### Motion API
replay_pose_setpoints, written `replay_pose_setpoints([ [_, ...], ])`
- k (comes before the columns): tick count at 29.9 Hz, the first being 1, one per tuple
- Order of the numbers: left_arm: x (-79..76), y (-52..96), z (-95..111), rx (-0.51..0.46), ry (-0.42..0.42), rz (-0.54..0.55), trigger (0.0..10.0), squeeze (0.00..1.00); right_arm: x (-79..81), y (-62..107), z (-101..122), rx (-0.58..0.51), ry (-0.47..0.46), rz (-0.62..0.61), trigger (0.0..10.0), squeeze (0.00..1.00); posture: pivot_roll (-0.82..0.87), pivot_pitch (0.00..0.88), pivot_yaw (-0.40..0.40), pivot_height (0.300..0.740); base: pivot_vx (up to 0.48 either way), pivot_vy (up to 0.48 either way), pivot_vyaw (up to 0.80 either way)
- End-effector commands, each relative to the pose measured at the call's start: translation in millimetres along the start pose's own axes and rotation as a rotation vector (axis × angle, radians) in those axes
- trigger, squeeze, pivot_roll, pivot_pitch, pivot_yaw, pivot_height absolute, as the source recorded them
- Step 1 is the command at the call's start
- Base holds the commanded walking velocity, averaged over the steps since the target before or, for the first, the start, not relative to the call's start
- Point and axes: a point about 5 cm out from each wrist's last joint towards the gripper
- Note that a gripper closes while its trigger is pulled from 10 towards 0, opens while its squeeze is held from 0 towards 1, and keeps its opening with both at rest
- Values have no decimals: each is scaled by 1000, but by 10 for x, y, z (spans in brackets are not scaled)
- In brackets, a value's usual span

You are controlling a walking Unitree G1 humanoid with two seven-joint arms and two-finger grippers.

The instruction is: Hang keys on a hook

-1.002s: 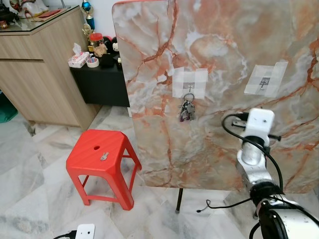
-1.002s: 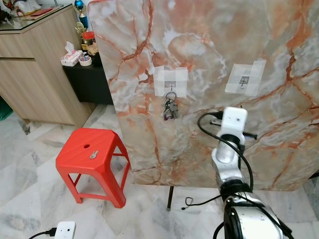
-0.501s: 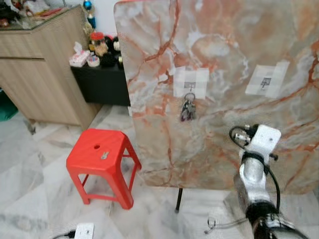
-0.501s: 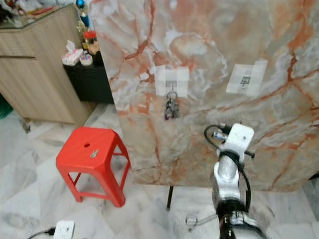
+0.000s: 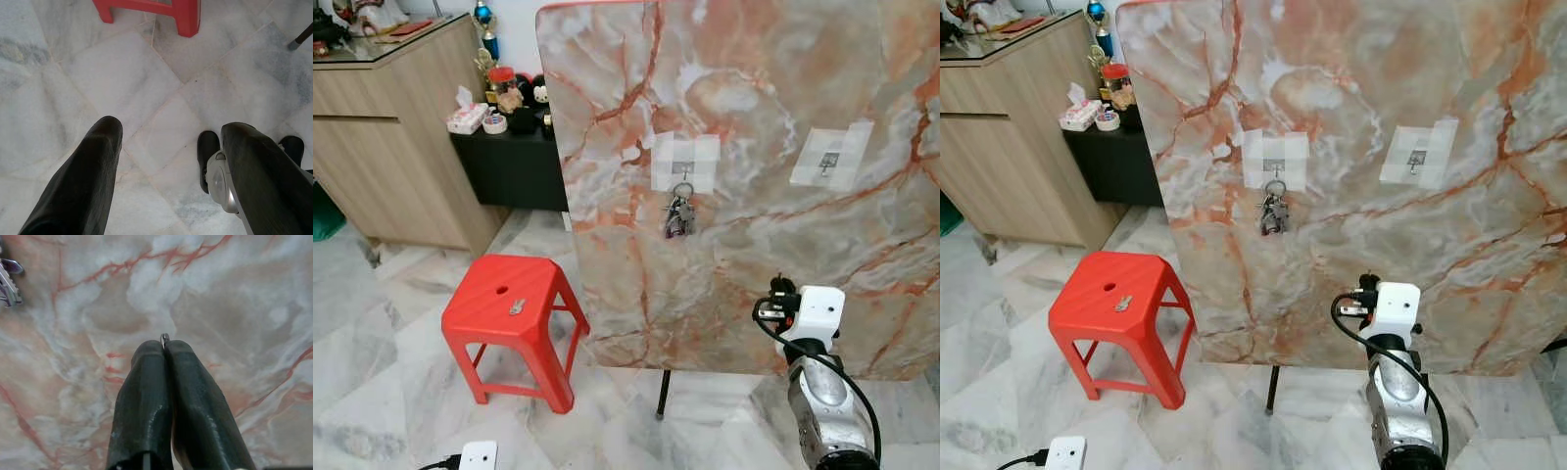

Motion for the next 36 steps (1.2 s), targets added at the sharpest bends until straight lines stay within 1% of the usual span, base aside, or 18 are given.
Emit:
replay_pose_setpoints([
  [1,40,6,-16,9,1,14,10000,0,51,7,28,-5,-12,8,10000,0,-22,0,10,740,0,0,0],
  [3,47,5,-9,9,2,13,10000,0,104,23,45,-1,-37,10,10000,0,-18,0,10,740,120,0,0],
  [6,55,5,-7,9,2,13,10000,0,129,28,54,3,-47,5,10000,0,-18,0,10,740,266,0,0],
  [11,68,9,-13,12,0,11,10000,0,79,34,56,16,-58,-50,10000,0,-18,0,10,740,280,0,0],
  [18,65,14,-32,18,-4,3,10000,0,36,43,48,32,-67,-98,10000,0,-23,0,14,740,304,0,0],
  [24,62,20,-51,20,6,-4,10000,0,47,38,66,34,-75,-119,10000,0,-15,0,9,740,0,0,0],
  [31,116,35,-78,29,17,6,10000,0,64,62,62,42,-86,-155,10000,0,-8,0,2,740,0,0,0],
  [33,126,38,-85,31,18,8,10000,0,53,68,64,42,-87,-177,10000,0,-8,0,2,740,0,0,0],
  [34,133,40,-90,32,19,9,10000,0,28,64,75,40,-85,-198,10000,0,-8,0,2,740,0,0,0],
  [35,140,43,-94,33,20,11,10000,0,-30,49,105,33,-81,-240,10000,0,-5,0,1,740,0,0,0],
  [36,140,43,-94,33,20,11,10000,0,-30,49,105,33,-81,-240,10000,0,-5,0,1,740,0,0,0],
])
Point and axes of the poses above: a point about 5 cm out from each wrist's last joint towards the gripper, its own y axis pointing back from the gripper into the wrist, its own z axis along the axis of the wrist's last joint, x = y × z, and after that the axes turned 12 degrees about y, right-handed
